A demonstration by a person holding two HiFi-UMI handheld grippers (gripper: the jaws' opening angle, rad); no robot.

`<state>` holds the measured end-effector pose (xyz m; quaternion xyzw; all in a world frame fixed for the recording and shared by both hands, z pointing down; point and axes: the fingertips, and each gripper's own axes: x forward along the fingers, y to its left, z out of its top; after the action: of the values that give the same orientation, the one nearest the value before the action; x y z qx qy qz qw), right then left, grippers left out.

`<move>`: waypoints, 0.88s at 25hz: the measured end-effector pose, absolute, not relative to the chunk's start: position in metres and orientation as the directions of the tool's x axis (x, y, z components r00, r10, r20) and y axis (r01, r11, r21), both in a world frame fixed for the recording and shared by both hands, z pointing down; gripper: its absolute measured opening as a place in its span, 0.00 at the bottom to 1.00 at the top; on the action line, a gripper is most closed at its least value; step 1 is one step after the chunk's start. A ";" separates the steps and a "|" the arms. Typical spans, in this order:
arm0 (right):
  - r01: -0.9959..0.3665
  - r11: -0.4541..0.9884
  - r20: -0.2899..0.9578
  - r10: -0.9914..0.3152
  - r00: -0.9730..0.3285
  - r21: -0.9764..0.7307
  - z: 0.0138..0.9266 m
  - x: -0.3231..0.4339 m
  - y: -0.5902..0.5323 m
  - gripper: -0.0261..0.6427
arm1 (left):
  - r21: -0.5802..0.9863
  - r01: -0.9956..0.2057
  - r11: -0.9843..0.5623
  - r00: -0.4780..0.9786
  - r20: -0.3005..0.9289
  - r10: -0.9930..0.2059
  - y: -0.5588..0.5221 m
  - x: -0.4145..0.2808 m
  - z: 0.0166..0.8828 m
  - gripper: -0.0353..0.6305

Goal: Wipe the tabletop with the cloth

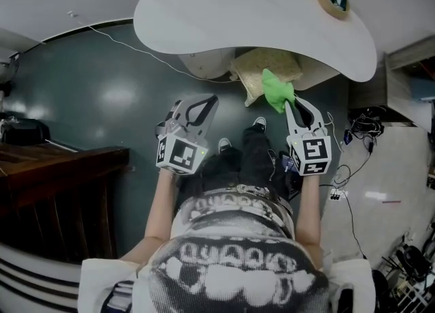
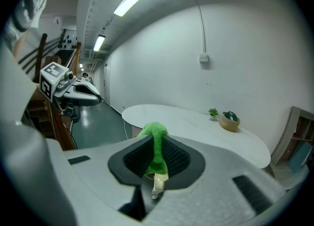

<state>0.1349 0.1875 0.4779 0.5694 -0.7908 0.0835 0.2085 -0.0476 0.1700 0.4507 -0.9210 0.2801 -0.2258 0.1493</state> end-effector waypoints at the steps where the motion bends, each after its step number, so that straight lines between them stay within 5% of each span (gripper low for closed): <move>1: -0.934 0.341 0.425 -0.865 -0.267 0.107 0.477 0.133 0.190 0.12 | -0.402 -0.449 -0.798 0.742 0.330 -0.583 0.173 -0.048 0.450 0.07; 22: -0.927 0.355 0.449 -0.852 -0.267 0.122 0.488 0.137 0.209 0.12 | -0.410 -0.422 -0.808 0.760 0.326 -0.562 0.191 -0.041 0.455 0.07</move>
<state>0.1374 0.2089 0.4884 0.5619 -0.7917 0.0826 0.2251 -0.0408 0.1913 0.4549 -0.9247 0.2661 -0.2218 0.1579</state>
